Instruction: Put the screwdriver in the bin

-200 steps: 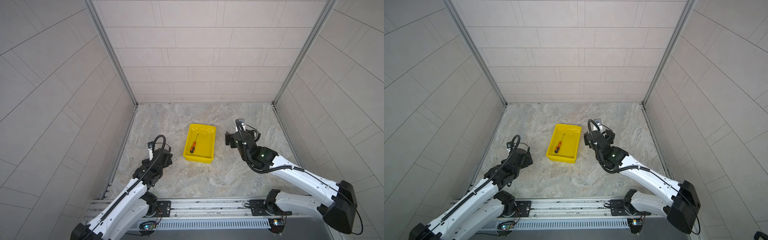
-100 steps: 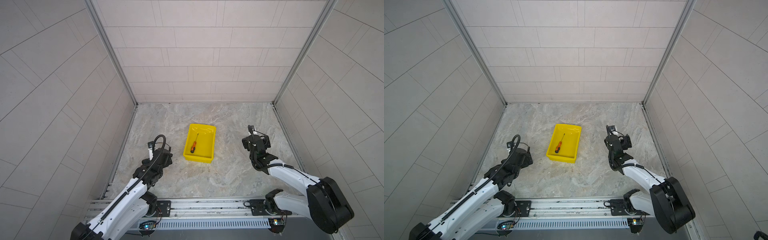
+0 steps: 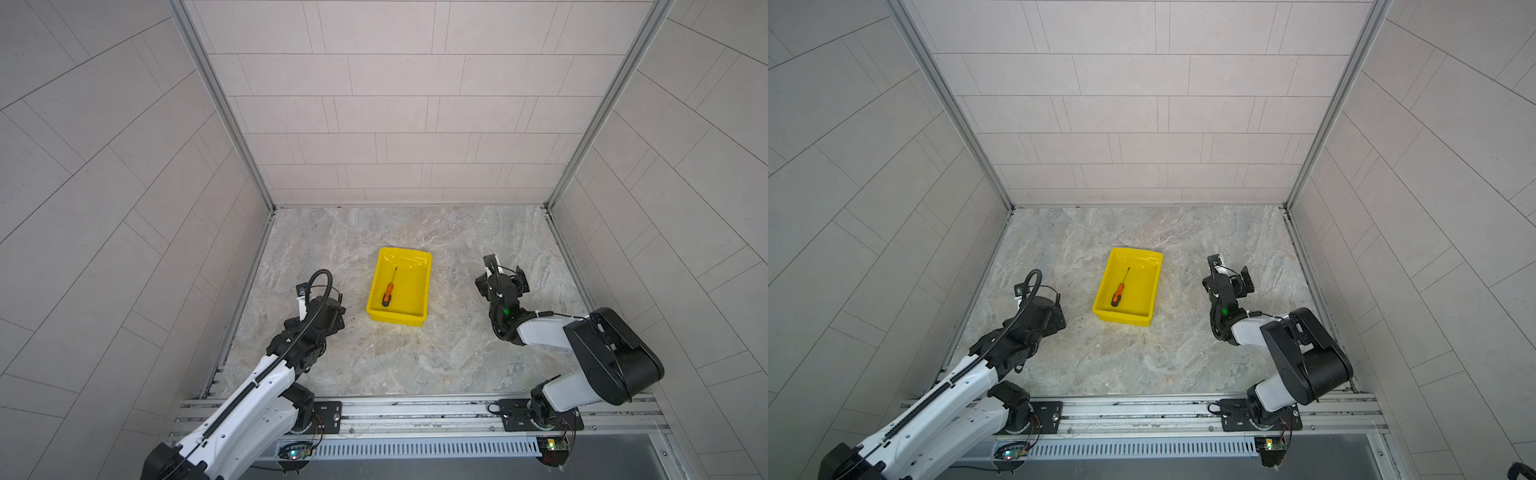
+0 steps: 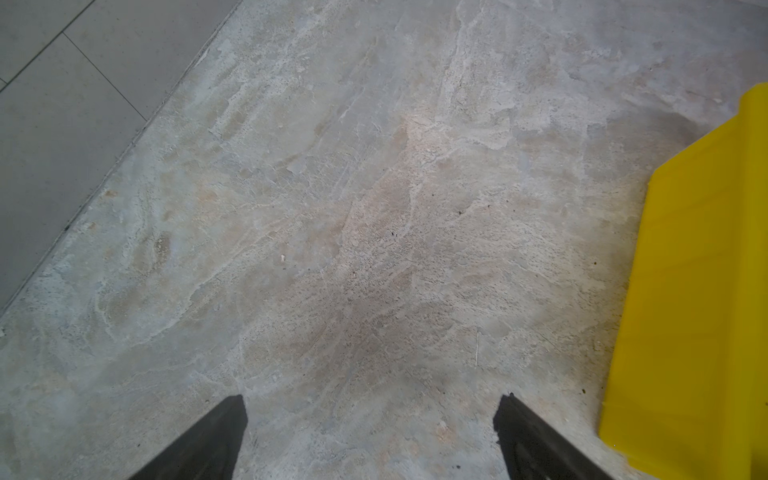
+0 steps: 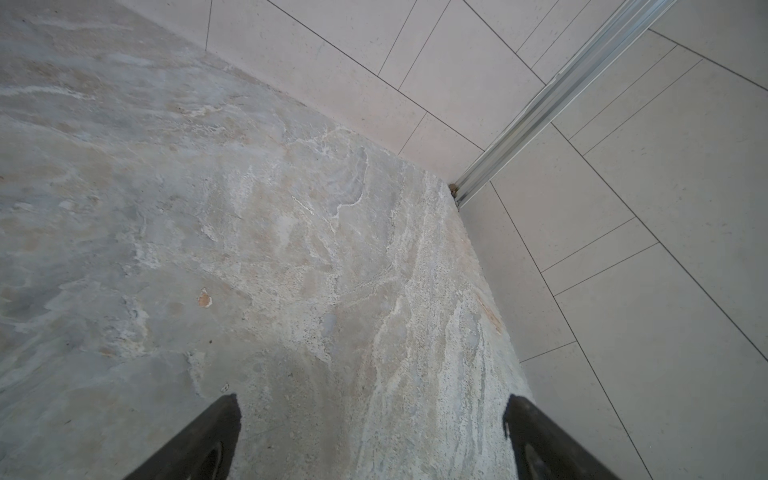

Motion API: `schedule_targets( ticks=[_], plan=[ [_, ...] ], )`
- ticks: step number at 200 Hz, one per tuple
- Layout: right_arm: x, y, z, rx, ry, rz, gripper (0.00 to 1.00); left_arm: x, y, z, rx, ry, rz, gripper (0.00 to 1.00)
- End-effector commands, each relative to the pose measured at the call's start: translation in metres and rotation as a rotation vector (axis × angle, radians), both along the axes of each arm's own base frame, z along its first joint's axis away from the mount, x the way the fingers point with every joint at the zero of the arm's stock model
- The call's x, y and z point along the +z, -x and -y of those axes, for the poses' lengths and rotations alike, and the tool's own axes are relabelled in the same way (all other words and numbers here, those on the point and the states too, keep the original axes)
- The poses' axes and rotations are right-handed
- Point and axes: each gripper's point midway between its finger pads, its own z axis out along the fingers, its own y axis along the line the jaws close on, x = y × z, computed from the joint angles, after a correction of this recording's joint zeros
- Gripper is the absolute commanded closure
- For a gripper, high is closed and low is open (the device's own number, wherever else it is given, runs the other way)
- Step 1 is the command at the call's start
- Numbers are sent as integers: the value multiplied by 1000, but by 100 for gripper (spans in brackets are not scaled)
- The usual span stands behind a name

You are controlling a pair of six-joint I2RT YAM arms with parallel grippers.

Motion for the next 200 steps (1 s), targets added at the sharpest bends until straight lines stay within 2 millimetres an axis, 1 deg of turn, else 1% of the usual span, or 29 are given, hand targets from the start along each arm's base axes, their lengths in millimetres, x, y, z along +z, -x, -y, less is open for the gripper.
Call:
schedule_targets(
  ticks=[1,10,12,16,32,44,72,83,90,96,107,147,200],
  plan=[
    [13,-6,1,-10,-25,85,0,5,-2,-2,11,-5,9,0],
    [12,-7,2,-12,-25,87,0,5,-2,-2,9,-3,12,0],
    [11,-7,3,-13,-25,88,0,1,-2,-2,9,-13,-8,0],
    [11,-8,4,-18,-26,90,0,-1,-2,-2,8,-16,-15,0],
    [11,-8,10,-28,-49,105,0,-1,-2,-2,10,-20,-18,0],
    [10,-6,18,-48,-86,121,0,-2,-2,-2,11,-22,-21,0],
    [9,0,46,-115,-198,190,0,-2,-3,-2,9,-25,-26,0],
    [3,3,52,-108,-244,190,0,-2,-4,-2,11,-27,-26,0],
    [-8,5,56,-131,-265,170,0,-2,-4,-1,9,-26,-26,0],
    [-7,2,59,-140,-270,195,1,-2,-5,-1,9,-26,-26,0],
    [-4,1,56,-125,-255,211,1,-3,-5,-1,7,-27,-32,0],
    [-8,-4,55,-130,-251,162,1,-4,-5,-1,9,-32,-38,0],
    [-7,-4,56,-131,-248,175,1,-9,-6,-1,30,-29,-51,0]
  ],
)
